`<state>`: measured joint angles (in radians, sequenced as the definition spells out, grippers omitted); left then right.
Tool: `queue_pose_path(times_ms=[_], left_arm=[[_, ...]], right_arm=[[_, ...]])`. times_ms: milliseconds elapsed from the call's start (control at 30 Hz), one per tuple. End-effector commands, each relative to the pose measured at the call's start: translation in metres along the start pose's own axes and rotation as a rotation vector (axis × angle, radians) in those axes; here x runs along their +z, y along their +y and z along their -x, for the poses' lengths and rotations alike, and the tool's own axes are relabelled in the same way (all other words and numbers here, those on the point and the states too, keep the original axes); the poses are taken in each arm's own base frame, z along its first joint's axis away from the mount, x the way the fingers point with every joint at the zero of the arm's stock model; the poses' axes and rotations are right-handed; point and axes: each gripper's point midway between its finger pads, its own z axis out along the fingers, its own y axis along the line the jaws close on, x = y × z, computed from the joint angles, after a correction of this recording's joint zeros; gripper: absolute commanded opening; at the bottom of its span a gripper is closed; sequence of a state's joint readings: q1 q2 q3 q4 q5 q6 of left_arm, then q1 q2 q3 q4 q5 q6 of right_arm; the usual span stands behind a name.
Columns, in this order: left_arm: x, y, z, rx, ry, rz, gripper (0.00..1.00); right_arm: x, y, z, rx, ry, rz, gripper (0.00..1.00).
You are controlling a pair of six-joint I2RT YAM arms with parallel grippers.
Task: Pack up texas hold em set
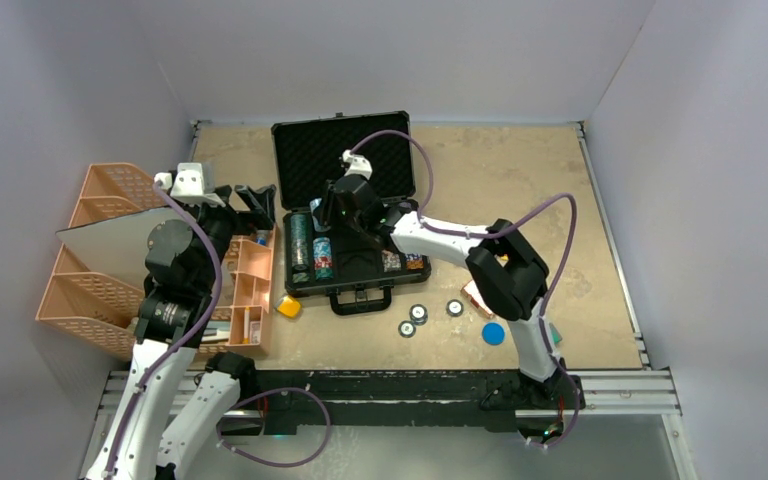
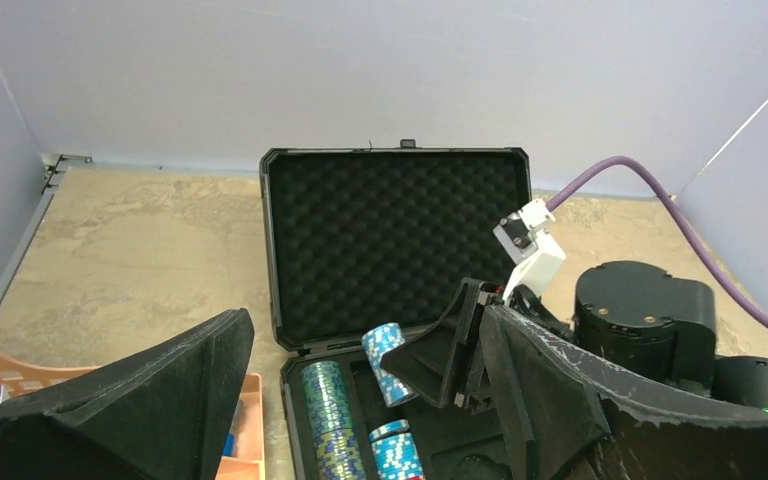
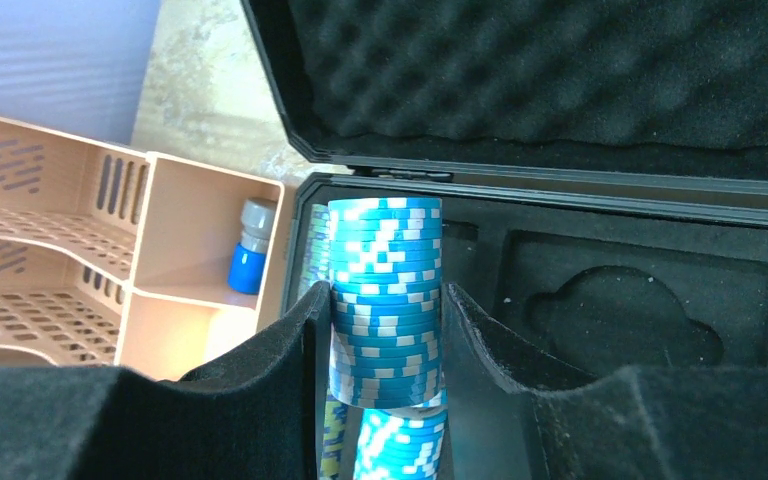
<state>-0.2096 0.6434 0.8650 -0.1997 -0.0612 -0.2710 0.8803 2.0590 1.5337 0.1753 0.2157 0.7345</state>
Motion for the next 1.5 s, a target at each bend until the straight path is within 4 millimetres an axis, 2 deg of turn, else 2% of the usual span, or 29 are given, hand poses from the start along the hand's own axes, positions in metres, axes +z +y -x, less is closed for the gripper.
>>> queue_pose_path(times_ms=[0, 267, 400, 533, 700, 867, 967, 1067, 1233, 1467], left_arm=[[0.002, 0.003, 0.007, -0.011, -0.026, 0.017, 0.88], [0.002, 0.003, 0.007, -0.009, -0.027, 0.019, 0.88], [0.003, 0.003, 0.007, -0.009, -0.026, 0.017, 0.88], [0.003, 0.003, 0.006, -0.008, -0.023, 0.014, 0.88], [0.003, 0.002, 0.006, -0.006, -0.024, 0.010, 0.88], [0.004, 0.003, 0.005, -0.004, -0.020, 0.014, 0.88], [0.004, 0.003, 0.004, -0.004, -0.017, 0.015, 0.88], [0.006, 0.003, 0.003, -0.004, -0.012, 0.016, 0.88], [0.007, 0.004, 0.001, -0.003, -0.006, 0.018, 0.88], [0.010, 0.004, -0.003, -0.003, 0.007, 0.018, 0.88]], right_arm=[[0.007, 0.021, 0.039, 0.014, -0.136, 0.046, 0.26], [0.015, 0.011, 0.019, 0.016, -0.091, 0.029, 0.28], [0.016, 0.011, 0.011, 0.026, -0.061, 0.034, 0.35], [0.019, 0.014, 0.001, 0.048, -0.002, 0.036, 0.50], [0.006, 0.029, 0.013, 0.059, 0.002, 0.066, 0.60], [-0.011, 0.034, 0.024, 0.057, 0.022, 0.052, 0.60], [-0.015, 0.033, 0.033, 0.042, -0.004, 0.034, 0.60], [-0.005, 0.027, 0.028, -0.019, 0.013, 0.011, 0.60], [0.022, 0.010, 0.006, -0.095, 0.061, -0.042, 0.61], [0.035, -0.005, -0.005, -0.131, 0.084, -0.095, 0.63]])
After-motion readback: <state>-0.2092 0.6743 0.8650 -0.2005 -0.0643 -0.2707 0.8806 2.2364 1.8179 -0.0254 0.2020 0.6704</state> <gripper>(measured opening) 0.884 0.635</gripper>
